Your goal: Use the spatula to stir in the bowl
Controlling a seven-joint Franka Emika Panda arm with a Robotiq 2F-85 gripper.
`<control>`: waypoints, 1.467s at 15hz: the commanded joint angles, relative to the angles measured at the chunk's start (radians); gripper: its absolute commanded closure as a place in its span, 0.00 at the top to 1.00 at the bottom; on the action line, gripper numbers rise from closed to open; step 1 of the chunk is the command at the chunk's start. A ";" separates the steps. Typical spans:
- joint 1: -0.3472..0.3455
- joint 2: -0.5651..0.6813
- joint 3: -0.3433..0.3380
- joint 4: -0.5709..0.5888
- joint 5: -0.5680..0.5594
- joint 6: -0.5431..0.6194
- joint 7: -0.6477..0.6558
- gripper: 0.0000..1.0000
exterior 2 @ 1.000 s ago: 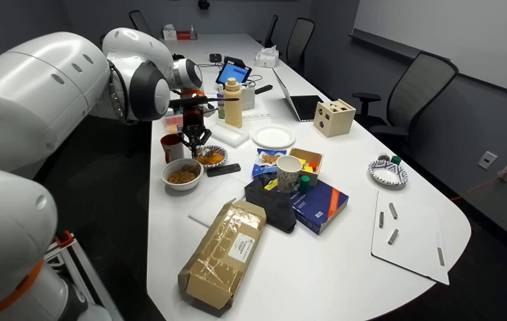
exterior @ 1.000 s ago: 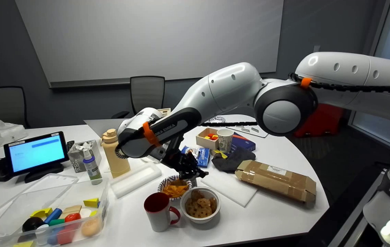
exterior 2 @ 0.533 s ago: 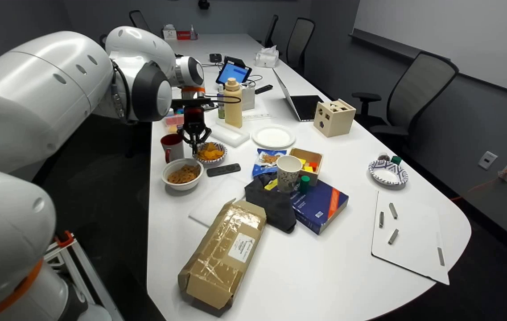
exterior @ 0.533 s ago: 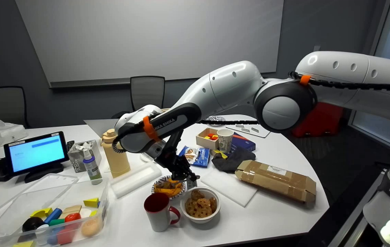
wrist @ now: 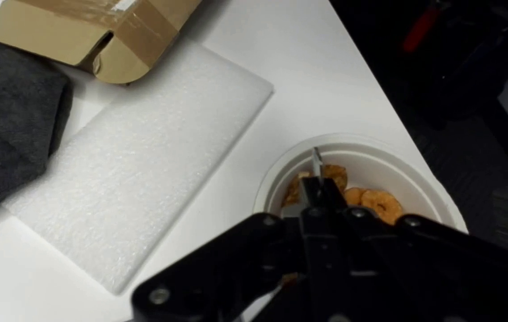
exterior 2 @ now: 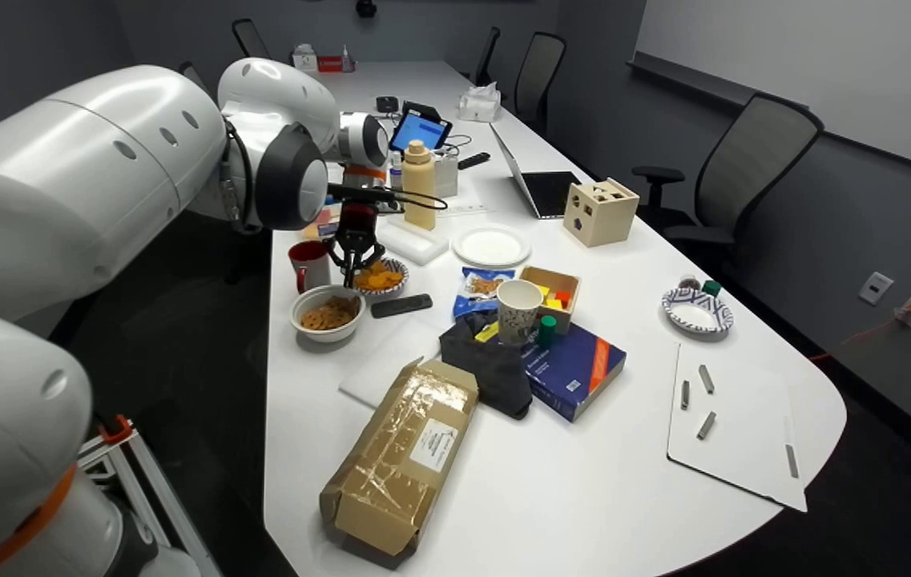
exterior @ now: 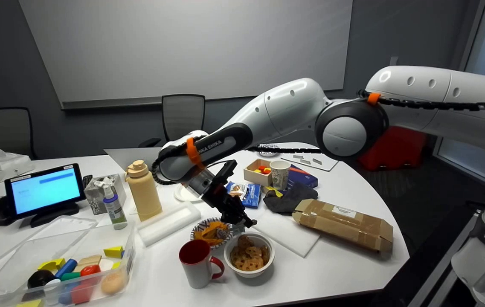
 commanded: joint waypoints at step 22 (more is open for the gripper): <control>0.067 0.023 -0.077 0.095 -0.056 0.010 0.161 0.01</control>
